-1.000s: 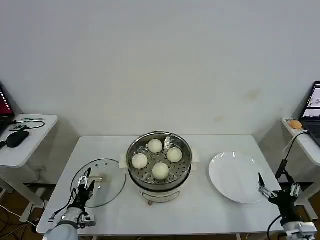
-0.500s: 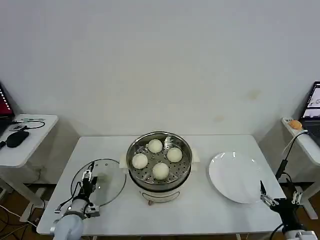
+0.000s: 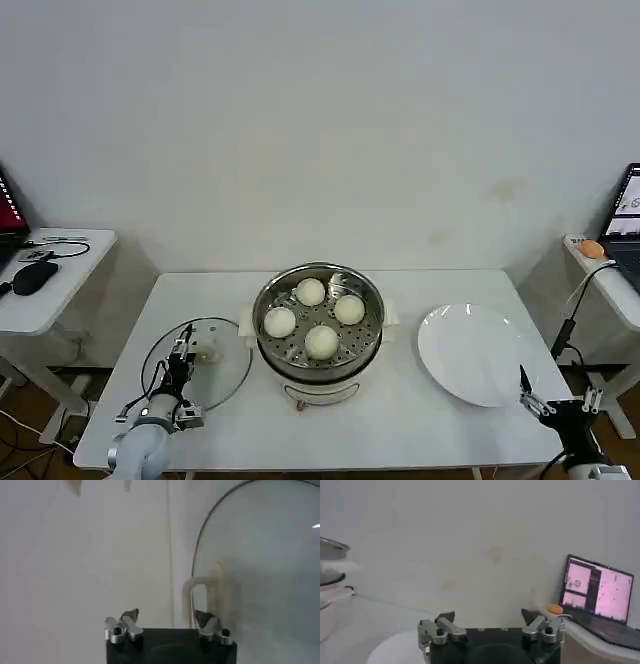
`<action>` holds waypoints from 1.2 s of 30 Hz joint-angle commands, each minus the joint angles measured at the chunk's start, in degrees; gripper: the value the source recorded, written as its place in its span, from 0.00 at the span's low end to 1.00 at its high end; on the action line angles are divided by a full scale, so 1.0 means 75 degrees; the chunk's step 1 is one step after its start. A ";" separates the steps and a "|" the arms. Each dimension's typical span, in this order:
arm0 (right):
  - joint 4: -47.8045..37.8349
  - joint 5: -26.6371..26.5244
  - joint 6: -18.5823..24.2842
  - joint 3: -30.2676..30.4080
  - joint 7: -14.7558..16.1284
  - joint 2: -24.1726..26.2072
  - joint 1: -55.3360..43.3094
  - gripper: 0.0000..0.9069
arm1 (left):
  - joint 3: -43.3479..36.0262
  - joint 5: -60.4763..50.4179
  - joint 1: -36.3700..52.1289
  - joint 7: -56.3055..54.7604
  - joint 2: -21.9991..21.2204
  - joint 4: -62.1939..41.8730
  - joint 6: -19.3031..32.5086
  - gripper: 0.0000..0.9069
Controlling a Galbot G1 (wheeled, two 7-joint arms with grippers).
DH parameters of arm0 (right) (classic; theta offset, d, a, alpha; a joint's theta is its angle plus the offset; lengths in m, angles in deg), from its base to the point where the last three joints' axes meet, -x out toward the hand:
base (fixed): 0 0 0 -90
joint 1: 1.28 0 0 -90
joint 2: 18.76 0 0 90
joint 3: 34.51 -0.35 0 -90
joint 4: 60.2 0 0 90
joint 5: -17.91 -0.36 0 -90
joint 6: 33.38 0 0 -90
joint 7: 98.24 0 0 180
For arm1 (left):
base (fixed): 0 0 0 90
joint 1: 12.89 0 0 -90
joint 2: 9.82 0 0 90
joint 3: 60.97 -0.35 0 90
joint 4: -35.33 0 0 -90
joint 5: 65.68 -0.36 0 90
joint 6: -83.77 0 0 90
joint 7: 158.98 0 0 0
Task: Take steamed baozi put them in steamer then cover it.
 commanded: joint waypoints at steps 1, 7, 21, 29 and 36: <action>-0.0028 0.0004 0.0023 -0.0020 -0.0022 -0.0005 0.0009 1.00 | 0.0019 -0.0039 0.0094 -0.0086 -0.0030 -0.0147 0.0025 0.00; 0.0006 -0.0004 0.0030 -0.0010 -0.0019 -0.0008 0.0019 1.00 | 0.0151 -0.0054 -0.0059 -0.0318 -0.0085 0.0060 0.0065 0.00; 0.0124 0.0034 0.0082 0.0180 0.0014 -0.0019 0.0045 1.00 | 0.0908 0.0026 -0.0787 -0.0416 0.0528 0.2094 -0.0533 0.00; 0.0146 0.0139 0.0009 0.0391 0.0178 0.0009 0.0085 1.00 | 0.1264 0.0722 -0.1041 0.0497 0.1165 0.3501 -0.1289 0.00; 0.0019 0.0265 0.0055 0.0546 0.0197 -0.0019 0.0001 1.00 | 0.1043 0.1279 -0.0989 0.0942 0.1651 0.4346 -0.1744 0.00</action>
